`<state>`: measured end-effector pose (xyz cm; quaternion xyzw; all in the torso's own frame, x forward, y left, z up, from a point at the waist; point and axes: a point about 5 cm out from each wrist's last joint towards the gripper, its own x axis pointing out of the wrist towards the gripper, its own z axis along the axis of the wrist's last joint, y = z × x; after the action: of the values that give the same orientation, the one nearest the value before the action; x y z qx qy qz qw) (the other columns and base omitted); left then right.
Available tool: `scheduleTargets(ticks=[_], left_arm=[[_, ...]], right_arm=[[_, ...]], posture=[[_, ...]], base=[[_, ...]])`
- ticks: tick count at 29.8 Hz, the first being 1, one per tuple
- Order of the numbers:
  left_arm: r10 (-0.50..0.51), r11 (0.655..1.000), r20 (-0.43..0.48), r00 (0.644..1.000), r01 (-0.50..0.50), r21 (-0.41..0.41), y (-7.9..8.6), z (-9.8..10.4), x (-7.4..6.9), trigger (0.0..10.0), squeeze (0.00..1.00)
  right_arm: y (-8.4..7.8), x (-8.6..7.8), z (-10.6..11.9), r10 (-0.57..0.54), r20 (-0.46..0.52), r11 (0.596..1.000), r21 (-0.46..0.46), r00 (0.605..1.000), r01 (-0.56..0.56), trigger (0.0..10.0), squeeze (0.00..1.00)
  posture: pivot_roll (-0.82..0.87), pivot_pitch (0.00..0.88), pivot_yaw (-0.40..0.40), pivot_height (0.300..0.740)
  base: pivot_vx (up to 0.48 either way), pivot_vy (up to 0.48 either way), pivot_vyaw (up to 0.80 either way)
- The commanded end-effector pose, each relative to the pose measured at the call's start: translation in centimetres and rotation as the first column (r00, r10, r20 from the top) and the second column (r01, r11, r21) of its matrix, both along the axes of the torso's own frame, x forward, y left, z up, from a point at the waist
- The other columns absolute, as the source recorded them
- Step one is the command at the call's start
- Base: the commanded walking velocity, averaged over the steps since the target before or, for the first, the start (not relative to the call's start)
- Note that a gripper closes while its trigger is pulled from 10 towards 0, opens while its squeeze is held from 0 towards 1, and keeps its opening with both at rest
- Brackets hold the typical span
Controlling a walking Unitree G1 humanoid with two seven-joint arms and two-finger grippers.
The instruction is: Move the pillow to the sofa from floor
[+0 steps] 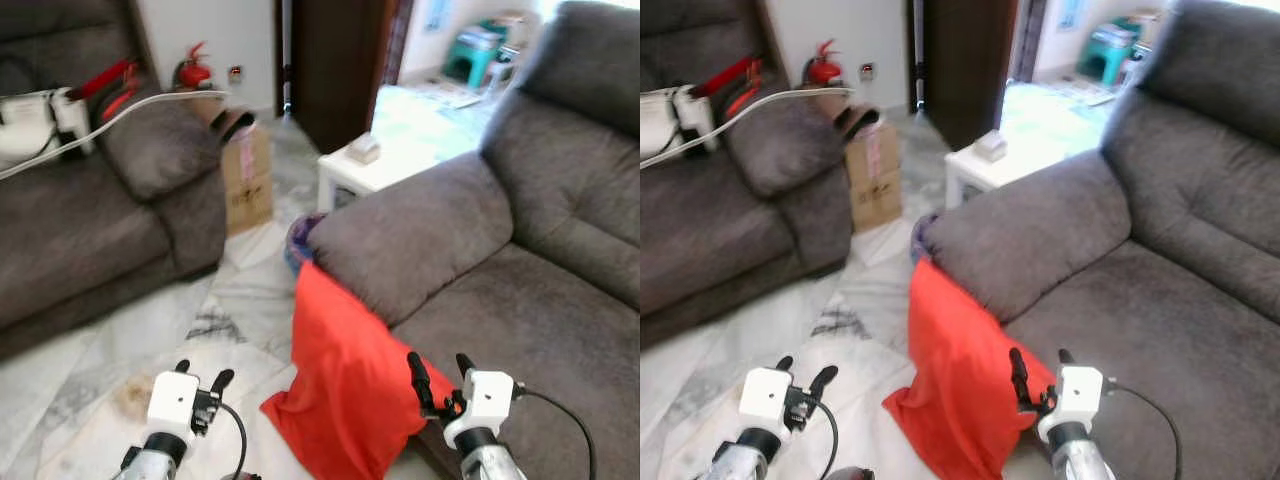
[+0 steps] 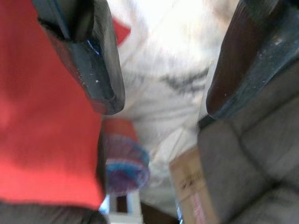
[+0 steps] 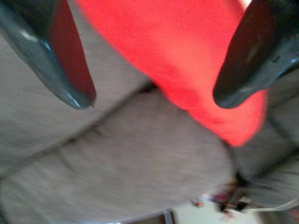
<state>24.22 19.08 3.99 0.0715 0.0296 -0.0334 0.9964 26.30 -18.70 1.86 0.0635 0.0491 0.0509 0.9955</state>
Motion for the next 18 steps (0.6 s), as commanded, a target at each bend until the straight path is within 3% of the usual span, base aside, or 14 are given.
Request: scheduleTargets(ticks=[1, 3, 4, 5, 6, 8, 10, 14, 17, 18], left_arm=[[-0.012, 1.000, -0.005, 1.000, 0.012, -0.018, -0.6, -0.2, -0.2, 10.0, 0.00], [-0.022, 0.999, -0.002, 1.000, 0.022, -0.025, -0.8, -0.2, -0.3, 10.0, 0.00], [-0.028, 0.999, -0.002, 1.000, 0.028, -0.027, -0.9, -0.2, -0.3, 10.0, 0.00], [-0.031, 0.999, -0.002, 1.000, 0.031, -0.028, -0.9, -0.2, -0.3, 10.0, 0.00], [-0.033, 0.999, -0.003, 0.999, 0.033, -0.028, -1.0, -0.2, -0.4, 10.0, 0.00], [-0.034, 0.999, -0.003, 0.999, 0.034, -0.028, -1.0, -0.2, -0.4, 10.0, 0.00], [-0.027, 0.999, -0.004, 1.000, 0.027, -0.028, -0.8, -0.2, -0.6, 10.0, 0.00], [-0.011, 1.000, -0.008, 1.000, 0.010, -0.023, -0.5, -0.4, -0.9, 10.0, 0.00], [0.002, 1.000, -0.002, 1.000, -0.002, -0.026, -0.4, -0.3, -0.8, 10.0, 0.00], [0.005, 1.000, 0.000, 1.000, -0.005, -0.027, -0.4, -0.3, -0.8, 10.0, 0.00]], right_arm=[[-1.3, -0.4, -0.3, -0.048, -0.021, 0.999, -0.020, 0.999, 0.048, 10.0, 0.00], [-1.8, -0.1, -0.2, -0.072, -0.028, 0.997, -0.034, 0.997, 0.072, 10.0, 0.00], [-2.2, 0.1, -0.1, -0.080, -0.031, 0.996, -0.037, 0.996, 0.079, 10.0, 0.07], [-2.4, 0.2, 0.0, -0.085, -0.032, 0.996, -0.040, 0.996, 0.084, 10.0, 0.07], [-2.7, 0.4, 0.0, -0.090, -0.039, 0.995, -0.047, 0.995, 0.088, 10.0, 1.00], [-2.9, 0.4, 0.1, -0.092, -0.043, 0.995, -0.051, 0.995, 0.090, 10.0, 1.00], [-4.4, 0.6, 0.4, -0.094, -0.052, 0.994, -0.068, 0.994, 0.090, 10.0, 1.00], [-6.9, 0.3, 0.6, -0.080, -0.089, 0.980, -0.191, 0.993, 0.062, 10.0, 1.00], [-7.9, 0.3, 0.8, -0.040, -0.120, 0.980, -0.198, 0.992, 0.015, 10.0, 1.00], [-8.2, 0.4, 1.1, 0.039, -0.144, 0.985, -0.163, 0.989, -0.062, 10.0, 1.00]], posture=[[0.01, 0.081, 0.007, 0.608], [0.02, 0.080, 0.004, 0.608], [0.02, 0.079, 0.002, 0.608], [0.02, 0.079, 0.001, 0.608], [0.03, 0.080, -0.001, 0.608], [0.03, 0.080, -0.002, 0.608], [0.04, 0.081, -0.010, 0.608], [0.05, 0.074, -0.022, 0.608], [0.06, 0.070, -0.029, 0.608], [0.06, 0.070, -0.031, 0.608]], base=[[0.000, 0.000, 0.00], [0.000, 0.000, 0.00], [0.000, 0.000, 0.00], [0.000, 0.000, 0.00], [0.000, 0.000, 0.00], [0.000, 0.000, 0.00], [0.000, 0.000, 0.00], [0.000, 0.000, 0.00], [0.000, 0.000, 0.00], [0.000, 0.000, 0.00]])
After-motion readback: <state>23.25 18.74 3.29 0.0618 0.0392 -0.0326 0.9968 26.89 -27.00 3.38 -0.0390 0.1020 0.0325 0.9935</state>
